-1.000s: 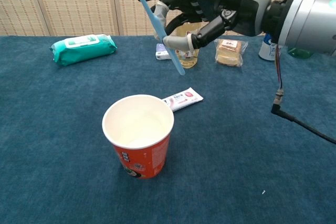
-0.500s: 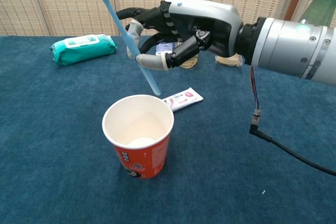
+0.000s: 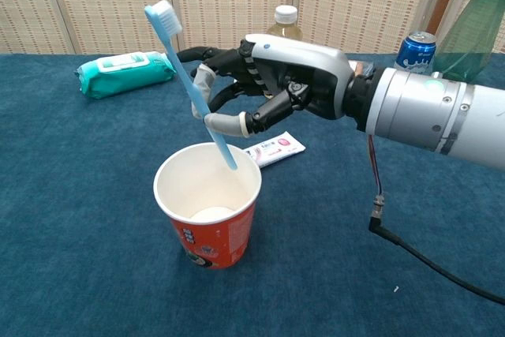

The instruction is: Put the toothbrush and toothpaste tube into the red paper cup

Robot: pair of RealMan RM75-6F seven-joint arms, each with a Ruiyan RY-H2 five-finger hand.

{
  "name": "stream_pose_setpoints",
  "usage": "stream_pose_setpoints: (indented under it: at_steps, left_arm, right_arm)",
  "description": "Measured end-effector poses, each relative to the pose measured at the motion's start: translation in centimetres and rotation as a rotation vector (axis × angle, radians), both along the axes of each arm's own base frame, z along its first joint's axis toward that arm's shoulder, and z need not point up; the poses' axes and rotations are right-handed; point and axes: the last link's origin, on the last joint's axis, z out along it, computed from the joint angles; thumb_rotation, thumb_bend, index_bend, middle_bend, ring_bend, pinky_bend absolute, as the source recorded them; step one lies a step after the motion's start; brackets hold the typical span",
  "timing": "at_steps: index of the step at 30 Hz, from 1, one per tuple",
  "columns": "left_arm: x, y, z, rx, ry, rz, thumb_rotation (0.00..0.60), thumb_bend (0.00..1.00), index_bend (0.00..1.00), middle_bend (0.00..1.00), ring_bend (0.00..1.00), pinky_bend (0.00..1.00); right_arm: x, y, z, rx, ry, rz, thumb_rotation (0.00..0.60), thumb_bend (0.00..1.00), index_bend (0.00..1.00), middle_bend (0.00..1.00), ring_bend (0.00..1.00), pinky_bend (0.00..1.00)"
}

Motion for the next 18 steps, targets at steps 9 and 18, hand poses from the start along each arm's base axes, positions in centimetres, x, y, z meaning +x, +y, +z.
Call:
stream_pose_setpoints:
  at_steps: [9,18]
  left_arm:
    - [-0.1,-0.1,0.1,-0.001,0.001,0.003,0.600,0.60,0.33,0.00,0.00,0.00]
    - [-0.1,-0.2,0.0,-0.002,0.000,0.003,0.600,0.60,0.33,0.00,0.00,0.00]
  right_arm:
    - [-0.3,0.2,-1.1,0.013,0.020,0.015,0.600,0.31,0.62,0.04,0.00,0.24]
    - [-0.5,0.3,-1.5,0.022,0.036,0.017,0.600,0.28,0.60,0.03,0.00,0.23]
